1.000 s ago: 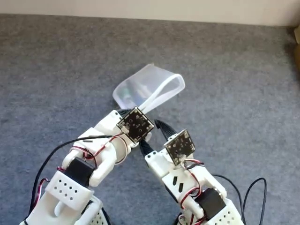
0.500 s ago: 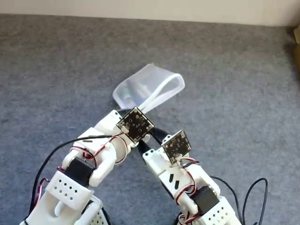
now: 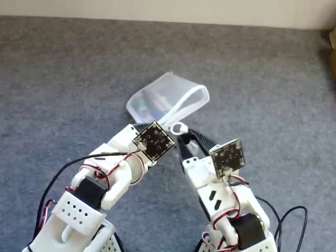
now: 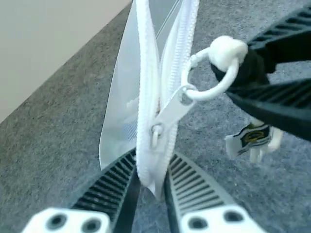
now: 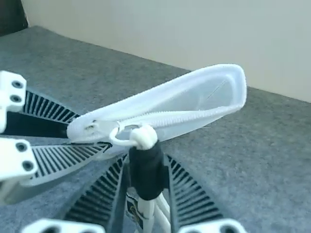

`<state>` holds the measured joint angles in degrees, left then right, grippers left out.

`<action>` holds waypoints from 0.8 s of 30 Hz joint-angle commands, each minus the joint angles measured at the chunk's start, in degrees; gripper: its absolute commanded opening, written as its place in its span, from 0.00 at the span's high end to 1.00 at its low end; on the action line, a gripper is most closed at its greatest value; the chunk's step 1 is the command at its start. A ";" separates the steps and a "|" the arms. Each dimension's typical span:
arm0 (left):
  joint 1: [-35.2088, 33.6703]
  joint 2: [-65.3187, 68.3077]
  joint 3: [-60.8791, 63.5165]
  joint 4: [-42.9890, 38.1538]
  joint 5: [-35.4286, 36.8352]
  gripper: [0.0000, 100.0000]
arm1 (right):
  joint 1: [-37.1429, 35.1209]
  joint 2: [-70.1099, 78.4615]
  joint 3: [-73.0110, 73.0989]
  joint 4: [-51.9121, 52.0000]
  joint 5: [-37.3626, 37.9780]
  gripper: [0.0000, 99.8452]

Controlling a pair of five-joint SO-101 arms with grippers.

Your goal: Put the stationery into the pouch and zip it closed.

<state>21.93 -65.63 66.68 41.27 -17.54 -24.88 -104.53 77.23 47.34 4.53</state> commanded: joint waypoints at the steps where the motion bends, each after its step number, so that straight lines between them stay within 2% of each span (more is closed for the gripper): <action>1: -1.01 -0.75 -0.04 -0.44 0.79 0.99 | 2.51 -0.31 -4.97 0.22 0.35 0.99; 7: -1.01 -0.75 -0.04 -0.44 0.79 0.99 | 2.51 -0.22 -5.05 -0.48 0.26 0.99; 16: -1.10 -0.84 0.66 -0.62 0.79 0.99 | 5.23 0.04 -4.79 -7.25 0.35 1.00; 24: -1.27 -0.84 0.75 -0.62 0.79 0.99 | 12.88 15.96 -6.64 -14.46 0.00 1.00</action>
<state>22.11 -65.80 67.30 40.84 -17.54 -16.97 -94.42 76.88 36.62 4.62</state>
